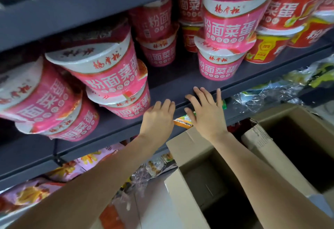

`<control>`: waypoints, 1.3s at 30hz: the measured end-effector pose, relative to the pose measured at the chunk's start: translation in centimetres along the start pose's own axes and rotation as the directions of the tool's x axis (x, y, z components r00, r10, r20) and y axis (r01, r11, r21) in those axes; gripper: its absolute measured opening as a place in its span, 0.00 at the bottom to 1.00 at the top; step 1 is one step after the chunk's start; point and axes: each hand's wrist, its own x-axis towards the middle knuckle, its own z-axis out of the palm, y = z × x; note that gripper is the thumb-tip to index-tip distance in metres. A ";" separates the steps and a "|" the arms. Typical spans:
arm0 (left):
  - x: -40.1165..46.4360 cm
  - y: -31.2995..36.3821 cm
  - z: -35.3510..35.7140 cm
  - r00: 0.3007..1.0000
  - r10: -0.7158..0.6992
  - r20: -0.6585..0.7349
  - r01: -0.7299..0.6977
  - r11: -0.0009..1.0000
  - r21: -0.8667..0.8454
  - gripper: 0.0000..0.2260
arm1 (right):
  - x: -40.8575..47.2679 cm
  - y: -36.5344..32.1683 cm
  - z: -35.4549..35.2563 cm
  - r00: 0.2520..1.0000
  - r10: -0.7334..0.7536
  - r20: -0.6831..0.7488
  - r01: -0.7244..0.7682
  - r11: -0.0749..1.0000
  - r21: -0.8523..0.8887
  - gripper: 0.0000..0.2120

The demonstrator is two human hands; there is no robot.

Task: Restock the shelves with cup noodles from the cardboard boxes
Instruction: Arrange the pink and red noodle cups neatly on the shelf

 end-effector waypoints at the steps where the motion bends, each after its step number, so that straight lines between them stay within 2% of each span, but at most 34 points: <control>1: -0.2 0.1 0.1 1.000 -0.004 -0.014 0.004 1.000 -0.019 0.18 | -0.1 0.1 0.1 1.000 -0.006 -0.008 0.006 1.000 0.001 0.19; 5: -0.3 0.4 0.4 0.998 -0.069 -0.011 0.067 0.994 -0.086 0.20 | 0.4 1.0 0.1 0.996 -0.086 -0.028 0.084 0.996 -0.042 0.20; 8: 1.1 -0.2 0.1 0.987 -0.148 -0.066 0.124 0.951 -0.283 0.14 | 2.0 1.3 -1.2 0.993 -0.117 -0.028 0.116 0.993 -0.025 0.19; 9: 2.1 -0.3 -0.1 0.980 -0.177 -0.087 0.129 0.909 -0.396 0.14 | 2.9 1.3 -1.5 0.991 -0.126 -0.044 0.127 0.992 0.018 0.18; 11: 4.5 0.0 -0.5 0.941 -0.315 -0.119 0.171 0.750 -0.639 0.16 | 5.2 1.4 -2.1 0.982 -0.157 -0.100 0.171 0.975 0.143 0.15; 12: 5.8 0.3 -0.7 0.897 -0.428 -0.109 0.218 0.643 -0.734 0.16 | 6.4 1.3 -2.2 0.978 -0.171 -0.123 0.193 0.961 0.198 0.14; 14: 8.8 0.6 -0.5 0.758 -0.650 -0.057 0.319 0.446 -0.836 0.17 | 8.9 0.8 -1.9 0.969 -0.204 -0.138 0.233 0.941 0.246 0.20; 16: 11.3 0.4 0.5 0.615 -0.788 -0.026 0.393 0.335 -0.856 0.19 | 11.5 0.3 -1.2 0.946 -0.260 -0.192 0.295 0.939 0.180 0.23; 18: 13.1 -0.4 1.9 0.545 -0.835 -0.077 0.413 0.347 -0.842 0.18 | 14.0 0.2 -0.1 0.885 -0.353 -0.302 0.371 0.929 0.002 0.19; 20: 14.4 -1.5 3.5 0.513 -0.842 -0.167 0.395 0.404 -0.825 0.17 | 16.3 0.6 0.9 0.798 -0.454 -0.396 0.438 0.889 -0.135 0.16; 22: 15.4 -2.3 5.2 0.500 -0.831 -0.245 0.412 0.476 -0.777 0.16 | 17.7 1.2 1.6 0.718 -0.538 -0.442 0.473 0.843 -0.258 0.16; 24: 15.9 -2.9 6.5 0.500 -0.818 -0.285 0.458 0.529 -0.714 0.13 | 17.9 1.8 2.1 0.667 -0.576 -0.473 0.470 0.818 -0.333 0.16; 27: 16.0 -3.2 7.3 0.499 -0.808 -0.312 0.469 0.555 -0.687 0.10 | 18.0 1.6 2.6 0.690 -0.519 -0.505 0.413 0.855 -0.314 0.18; 29: 16.0 -3.5 7.2 0.535 -0.750 -0.390 0.462 0.645 -0.608 0.09 | 18.8 1.1 3.0 0.744 -0.414 -0.524 0.334 0.910 -0.244 0.19; 32: 15.9 -4.5 7.3 0.529 -0.697 -0.483 0.435 0.712 -0.551 0.07 | 20.0 0.3 2.9 0.808 -0.301 -0.506 0.275 0.953 -0.127 0.15; 35: 15.7 -4.6 8.0 0.499 -0.737 -0.455 0.406 0.663 -0.629 0.11 | 19.9 -0.3 1.8 0.798 -0.308 -0.517 0.255 0.951 -0.174 0.11; 38: 15.9 -4.3 8.2 0.435 -0.813 -0.388 0.407 0.561 -0.721 0.16 | 20.6 -1.2 1.5 0.751 -0.321 -0.577 0.267 0.947 -0.179 0.12; 39: 16.0 -4.2 8.1 0.425 -0.828 -0.365 0.416 0.537 -0.734 0.16 | 20.8 -1.4 1.5 0.755 -0.313 -0.576 0.270 0.949 -0.163 0.12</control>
